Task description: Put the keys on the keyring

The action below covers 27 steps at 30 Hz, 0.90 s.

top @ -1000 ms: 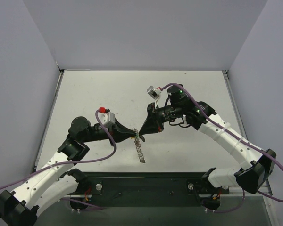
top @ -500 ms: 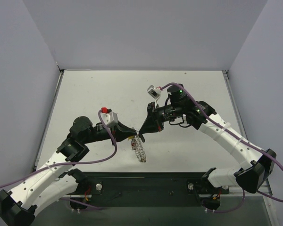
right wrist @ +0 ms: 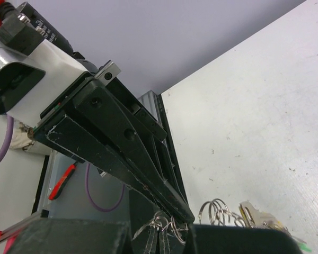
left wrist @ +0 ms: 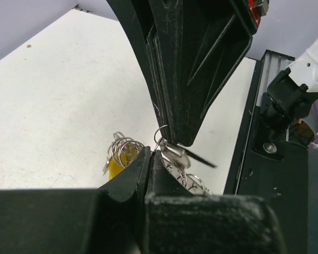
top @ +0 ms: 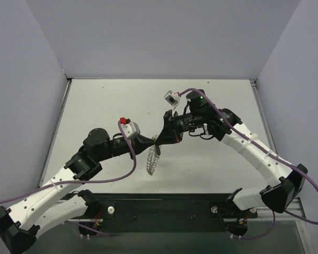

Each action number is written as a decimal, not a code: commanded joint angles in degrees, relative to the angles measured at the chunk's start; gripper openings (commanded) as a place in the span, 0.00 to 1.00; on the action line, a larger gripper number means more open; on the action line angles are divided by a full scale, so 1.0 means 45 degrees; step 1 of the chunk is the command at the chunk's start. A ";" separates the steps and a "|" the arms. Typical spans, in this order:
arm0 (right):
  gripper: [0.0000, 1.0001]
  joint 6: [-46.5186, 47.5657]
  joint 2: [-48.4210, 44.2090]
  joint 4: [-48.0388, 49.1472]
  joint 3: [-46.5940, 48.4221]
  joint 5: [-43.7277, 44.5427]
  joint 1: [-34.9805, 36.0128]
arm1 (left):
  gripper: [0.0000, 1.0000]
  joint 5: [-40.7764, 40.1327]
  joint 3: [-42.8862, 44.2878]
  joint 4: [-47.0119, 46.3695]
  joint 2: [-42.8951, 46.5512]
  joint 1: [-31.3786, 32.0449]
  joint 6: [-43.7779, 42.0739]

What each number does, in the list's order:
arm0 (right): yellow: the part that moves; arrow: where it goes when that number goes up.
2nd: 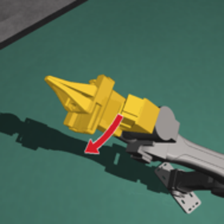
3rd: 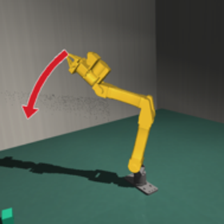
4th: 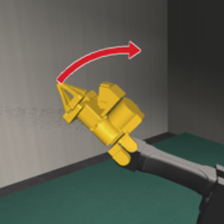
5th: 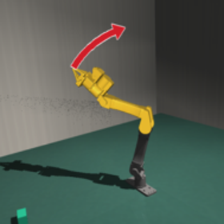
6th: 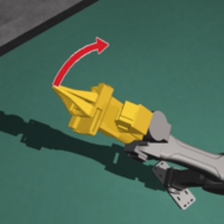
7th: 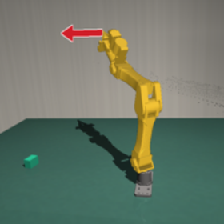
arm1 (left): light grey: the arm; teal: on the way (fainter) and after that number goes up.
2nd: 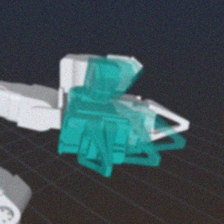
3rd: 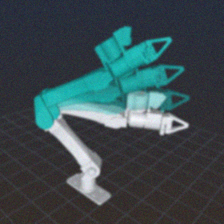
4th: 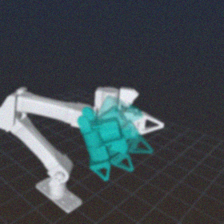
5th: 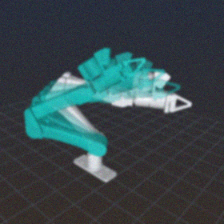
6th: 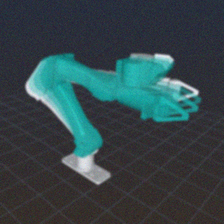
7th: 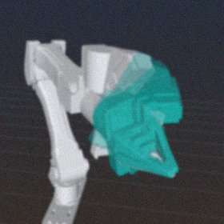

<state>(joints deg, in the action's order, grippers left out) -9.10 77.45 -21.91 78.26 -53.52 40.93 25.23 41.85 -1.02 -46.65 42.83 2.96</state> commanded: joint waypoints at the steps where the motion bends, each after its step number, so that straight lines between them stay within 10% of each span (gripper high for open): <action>1: 0.00 -0.0204 0.0191 0.0319 0.1066 -0.1291 0.0397 | 0.00 -0.2031 0.1071 -0.0380 -0.0394 0.0384 -0.0600; 14: 0.02 0.0088 0.0348 -0.0266 0.1984 -0.0920 0.0436 | 0.00 -0.2600 0.0253 -0.2585 -0.0141 0.0854 -0.0835; 27: 0.37 0.1084 -0.0471 -0.1205 0.1926 0.0992 0.0436 | 0.00 -0.2834 -0.0313 -0.3152 0.0191 0.0873 -0.0717</action>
<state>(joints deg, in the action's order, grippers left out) -6.46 79.13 -26.06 85.08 -49.87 42.17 14.59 40.66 -7.66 -47.00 46.78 -0.49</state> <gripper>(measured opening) 0.312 0.022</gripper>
